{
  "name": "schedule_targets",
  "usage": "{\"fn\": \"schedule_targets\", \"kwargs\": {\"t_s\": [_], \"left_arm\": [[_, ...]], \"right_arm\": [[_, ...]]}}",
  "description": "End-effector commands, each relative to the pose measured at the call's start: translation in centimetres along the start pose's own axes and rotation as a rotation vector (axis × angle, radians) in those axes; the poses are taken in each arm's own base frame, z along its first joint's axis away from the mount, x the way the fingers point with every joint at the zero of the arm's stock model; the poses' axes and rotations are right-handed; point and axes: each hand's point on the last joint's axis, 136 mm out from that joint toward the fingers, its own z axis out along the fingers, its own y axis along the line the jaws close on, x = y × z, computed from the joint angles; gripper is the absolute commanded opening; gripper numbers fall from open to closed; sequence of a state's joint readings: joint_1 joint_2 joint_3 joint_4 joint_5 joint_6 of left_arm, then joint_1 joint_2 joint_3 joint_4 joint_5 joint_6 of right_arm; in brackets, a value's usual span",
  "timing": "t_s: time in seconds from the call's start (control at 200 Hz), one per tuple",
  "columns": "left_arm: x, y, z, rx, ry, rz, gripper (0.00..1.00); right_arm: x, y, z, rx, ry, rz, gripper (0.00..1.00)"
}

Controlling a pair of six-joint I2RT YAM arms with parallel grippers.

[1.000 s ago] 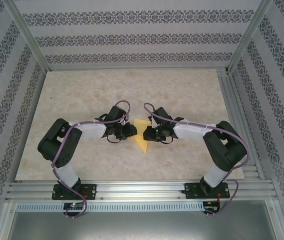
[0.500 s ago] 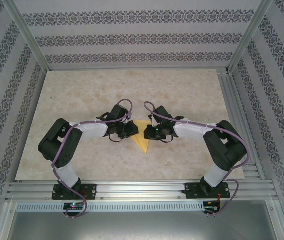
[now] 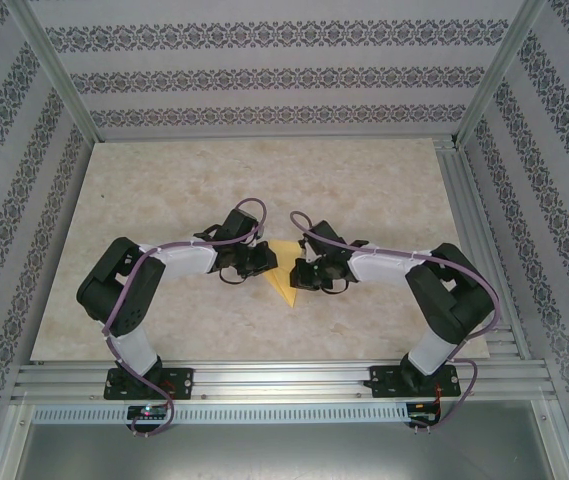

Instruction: Fold a paper plane with a square sheet of paper (fold left side to right side)

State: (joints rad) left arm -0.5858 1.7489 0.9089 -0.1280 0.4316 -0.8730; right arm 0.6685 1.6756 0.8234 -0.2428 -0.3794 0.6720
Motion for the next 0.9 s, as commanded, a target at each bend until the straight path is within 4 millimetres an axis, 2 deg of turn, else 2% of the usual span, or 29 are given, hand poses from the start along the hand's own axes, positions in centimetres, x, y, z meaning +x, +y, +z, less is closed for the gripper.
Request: {"fn": "schedule_targets", "kwargs": {"t_s": [0.0,0.315,0.465,0.599,0.894], "left_arm": [[-0.2,-1.4,-0.5,0.009,-0.015,0.035,0.15],[-0.3,-2.0,-0.6,0.012,-0.012,0.042,0.15],[-0.4,-2.2,-0.7,0.000,-0.010,0.021,0.15],[-0.5,-2.4,-0.8,-0.005,-0.007,-0.006,0.15],[-0.3,-2.2,-0.2,-0.021,0.007,-0.042,0.14]], "right_arm": [[-0.2,0.8,0.7,-0.026,-0.002,-0.004,0.08],[-0.5,0.3,1.7,-0.006,0.002,-0.004,0.08],[-0.9,0.4,1.6,-0.003,-0.015,-0.027,0.09],[-1.1,0.5,1.1,-0.012,-0.037,-0.044,0.16],[-1.5,2.0,-1.2,-0.073,-0.130,-0.073,0.31]]}}
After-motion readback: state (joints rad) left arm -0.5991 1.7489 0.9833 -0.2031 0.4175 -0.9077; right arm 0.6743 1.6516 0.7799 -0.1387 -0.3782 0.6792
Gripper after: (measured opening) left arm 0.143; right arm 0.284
